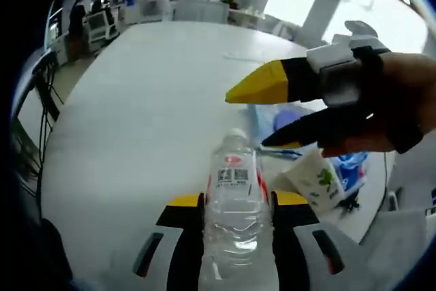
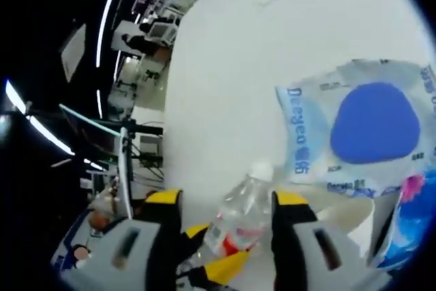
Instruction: Arrange the tabletop items into an orderly group along one side of the table until the central work area is clear of visible clutter.
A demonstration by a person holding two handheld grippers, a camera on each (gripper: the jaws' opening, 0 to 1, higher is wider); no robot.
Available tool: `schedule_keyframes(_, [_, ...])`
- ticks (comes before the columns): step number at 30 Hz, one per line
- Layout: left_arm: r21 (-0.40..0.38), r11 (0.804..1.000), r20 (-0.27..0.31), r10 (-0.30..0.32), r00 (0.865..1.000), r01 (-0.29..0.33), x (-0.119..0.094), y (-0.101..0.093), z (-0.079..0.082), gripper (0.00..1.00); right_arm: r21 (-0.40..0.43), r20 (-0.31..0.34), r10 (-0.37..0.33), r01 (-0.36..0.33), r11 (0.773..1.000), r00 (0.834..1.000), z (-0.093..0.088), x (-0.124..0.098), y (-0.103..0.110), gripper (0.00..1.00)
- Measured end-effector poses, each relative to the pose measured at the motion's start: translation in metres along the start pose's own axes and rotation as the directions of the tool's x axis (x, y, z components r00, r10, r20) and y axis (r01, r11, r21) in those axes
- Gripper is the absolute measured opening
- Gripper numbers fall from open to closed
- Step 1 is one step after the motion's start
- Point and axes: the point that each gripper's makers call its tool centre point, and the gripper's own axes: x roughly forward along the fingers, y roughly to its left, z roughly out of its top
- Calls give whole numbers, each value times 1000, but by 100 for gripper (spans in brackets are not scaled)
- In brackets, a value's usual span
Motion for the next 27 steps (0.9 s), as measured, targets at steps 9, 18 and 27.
schedule_keyframes(9, [-1, 1000, 6, -7, 1000, 7, -1, 2, -1, 33, 14, -18, -37, 37, 999, 999, 1, 17, -1, 46])
schedule_keyframes(18, [-7, 1000, 10, -10, 1000, 10, -1, 6, -1, 34, 12, -6, -103, 103, 995, 995, -3, 24, -7, 40])
schedule_keyframes(27, [4, 1000, 3, -22, 1000, 22, 0, 2, -3, 34, 13, 38, -176, 176, 984, 984, -2, 35, -28, 27])
